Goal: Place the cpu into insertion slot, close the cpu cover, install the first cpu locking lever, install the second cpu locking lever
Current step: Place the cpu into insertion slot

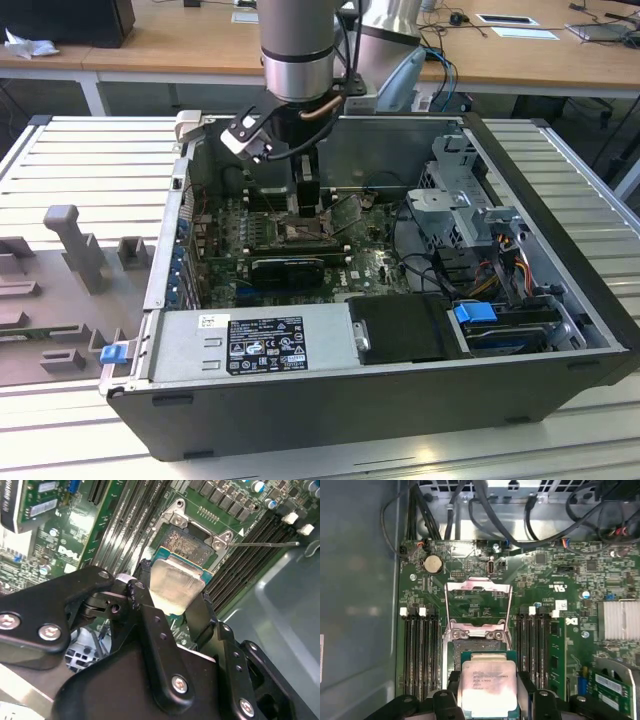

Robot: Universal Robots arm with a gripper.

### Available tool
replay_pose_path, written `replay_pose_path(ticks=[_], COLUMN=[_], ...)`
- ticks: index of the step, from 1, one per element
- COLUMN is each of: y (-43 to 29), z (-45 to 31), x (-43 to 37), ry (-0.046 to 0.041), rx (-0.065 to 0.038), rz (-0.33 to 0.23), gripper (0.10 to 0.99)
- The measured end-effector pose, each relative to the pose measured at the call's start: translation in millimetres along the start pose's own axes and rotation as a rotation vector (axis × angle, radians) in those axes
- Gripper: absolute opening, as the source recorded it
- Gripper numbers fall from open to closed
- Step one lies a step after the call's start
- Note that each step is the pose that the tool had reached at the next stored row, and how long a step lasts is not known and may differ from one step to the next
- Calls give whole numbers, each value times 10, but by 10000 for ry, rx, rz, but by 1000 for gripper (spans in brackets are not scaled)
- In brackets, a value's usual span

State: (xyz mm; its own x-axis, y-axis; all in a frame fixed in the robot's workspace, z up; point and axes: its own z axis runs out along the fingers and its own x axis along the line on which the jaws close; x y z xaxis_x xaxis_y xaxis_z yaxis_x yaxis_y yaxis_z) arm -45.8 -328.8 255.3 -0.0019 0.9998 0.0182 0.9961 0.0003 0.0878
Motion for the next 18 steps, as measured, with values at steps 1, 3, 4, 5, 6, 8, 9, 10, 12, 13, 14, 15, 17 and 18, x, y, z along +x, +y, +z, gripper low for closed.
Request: replay_pose_path(ticks=[1, 3, 4, 5, 6, 8, 9, 10, 12, 13, 14, 15, 17, 18], y=[-2, -15, -23, -27, -29, -33, -35, -37, -40, -44, -45, -45, -47, -48], z=[18, 86, 126, 145, 163, 200, 218, 236, 279, 307, 315, 326, 354, 362], x=[0, -1, -2, -3, -3, -2, -2, -3, -3, 1, 6, 16, 27, 30], ry=[1, 1, 0, 0, 1, 1, 1, 1, 1, 0, -1, -1, -5, -11], rx=[0, 0, 0, 0, 0, 0, 0, 1, 2, 2, 3, 4, 1, 0], rz=[-1, 2, 1, 0, -1, -1, 1, 0, 0, 3, 3, 0, 73, 134], gripper=[525, 525, 525, 525, 525, 525, 525, 525, 525, 525, 525, 525, 525, 525])
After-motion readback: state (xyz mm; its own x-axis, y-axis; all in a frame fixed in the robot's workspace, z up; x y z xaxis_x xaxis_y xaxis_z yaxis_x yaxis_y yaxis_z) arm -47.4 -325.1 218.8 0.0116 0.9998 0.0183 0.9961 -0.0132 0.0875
